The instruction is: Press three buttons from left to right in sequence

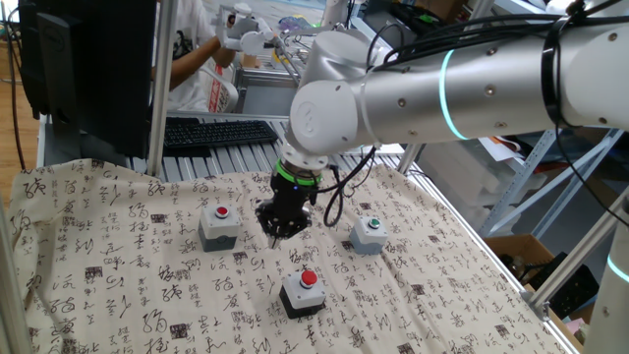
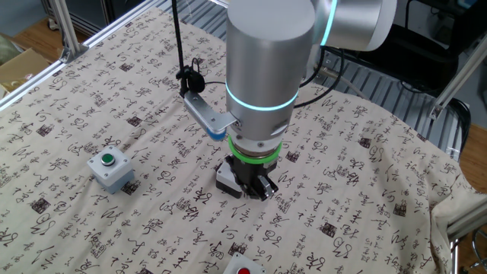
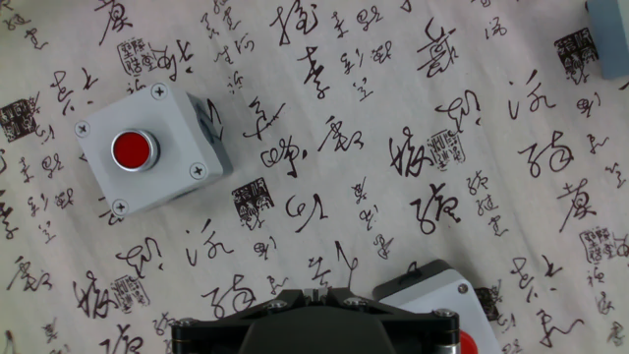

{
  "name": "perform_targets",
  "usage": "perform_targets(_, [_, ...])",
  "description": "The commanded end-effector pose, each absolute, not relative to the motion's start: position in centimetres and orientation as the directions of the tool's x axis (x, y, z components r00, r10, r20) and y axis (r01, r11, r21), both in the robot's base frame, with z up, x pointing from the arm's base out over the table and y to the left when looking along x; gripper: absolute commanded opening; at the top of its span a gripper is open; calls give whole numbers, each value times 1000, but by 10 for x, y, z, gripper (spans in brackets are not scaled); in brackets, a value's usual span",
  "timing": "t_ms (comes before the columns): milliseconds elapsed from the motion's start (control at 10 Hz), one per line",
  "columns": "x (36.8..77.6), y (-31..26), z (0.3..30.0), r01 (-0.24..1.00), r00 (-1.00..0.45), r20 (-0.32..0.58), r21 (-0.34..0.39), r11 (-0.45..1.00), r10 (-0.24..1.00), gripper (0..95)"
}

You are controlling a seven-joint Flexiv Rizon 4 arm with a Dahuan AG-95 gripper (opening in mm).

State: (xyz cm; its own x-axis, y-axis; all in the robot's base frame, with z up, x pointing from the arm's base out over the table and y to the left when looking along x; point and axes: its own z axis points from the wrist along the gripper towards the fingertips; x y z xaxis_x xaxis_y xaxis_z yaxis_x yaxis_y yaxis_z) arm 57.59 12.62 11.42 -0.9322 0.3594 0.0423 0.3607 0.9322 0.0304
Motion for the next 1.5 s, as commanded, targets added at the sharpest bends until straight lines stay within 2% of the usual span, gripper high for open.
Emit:
perform_targets(100, [575, 126, 115, 357, -933, 47, 32, 933, 356, 0])
perform_targets(400, [575, 126, 115, 362, -932, 37, 33, 932, 361, 0])
perform_targets(700, [575, 126, 115, 356, -934, 31, 4, 935, 355, 0])
perform_targets(1500, [575, 126, 115, 328, -945, 10, 8, 945, 328, 0])
